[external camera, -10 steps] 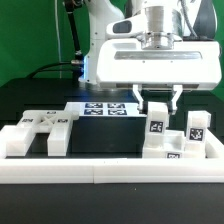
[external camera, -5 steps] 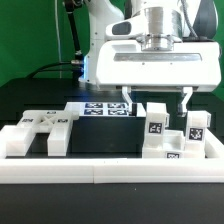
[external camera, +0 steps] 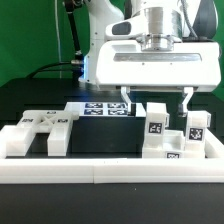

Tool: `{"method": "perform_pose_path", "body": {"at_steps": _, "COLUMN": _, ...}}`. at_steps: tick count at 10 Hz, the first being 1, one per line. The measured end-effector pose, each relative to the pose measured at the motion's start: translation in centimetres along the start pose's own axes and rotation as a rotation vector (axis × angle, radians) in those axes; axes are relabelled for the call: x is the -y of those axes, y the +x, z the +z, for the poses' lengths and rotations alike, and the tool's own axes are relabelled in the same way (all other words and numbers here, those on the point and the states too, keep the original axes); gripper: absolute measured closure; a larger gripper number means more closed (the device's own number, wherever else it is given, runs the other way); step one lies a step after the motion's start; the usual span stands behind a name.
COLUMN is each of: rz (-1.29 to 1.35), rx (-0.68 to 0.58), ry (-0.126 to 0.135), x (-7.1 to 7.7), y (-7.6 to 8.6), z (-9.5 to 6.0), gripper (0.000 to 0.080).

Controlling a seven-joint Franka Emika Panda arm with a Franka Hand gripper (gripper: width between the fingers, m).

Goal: Assemble chair

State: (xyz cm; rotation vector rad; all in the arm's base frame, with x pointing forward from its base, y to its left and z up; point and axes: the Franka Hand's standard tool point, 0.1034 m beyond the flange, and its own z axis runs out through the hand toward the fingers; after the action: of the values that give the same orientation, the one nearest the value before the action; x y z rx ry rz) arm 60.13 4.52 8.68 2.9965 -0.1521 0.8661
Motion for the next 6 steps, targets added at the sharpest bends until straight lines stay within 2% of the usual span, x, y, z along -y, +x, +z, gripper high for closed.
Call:
{"method": "perform_pose_path", "body": {"at_steps": 3, "rz": -0.002, "rx": 0.009, "ry": 0.008, "x": -0.5, "y": 1.7, "z": -1.6, "gripper": 0.0151}}
{"method": "perform_pose_path", "body": {"at_steps": 5, "rz": 0.005, "rx": 0.071, "ry": 0.020, "x": -0.3, "y": 1.9, "z": -1.7, "gripper": 0.0151}}
{"method": "perform_pose_path", "body": {"at_steps": 6, "rz": 0.006, "rx": 0.122, "ry": 0.024, "x": -0.2, "y": 1.4, "z": -1.4, "gripper": 0.0151}}
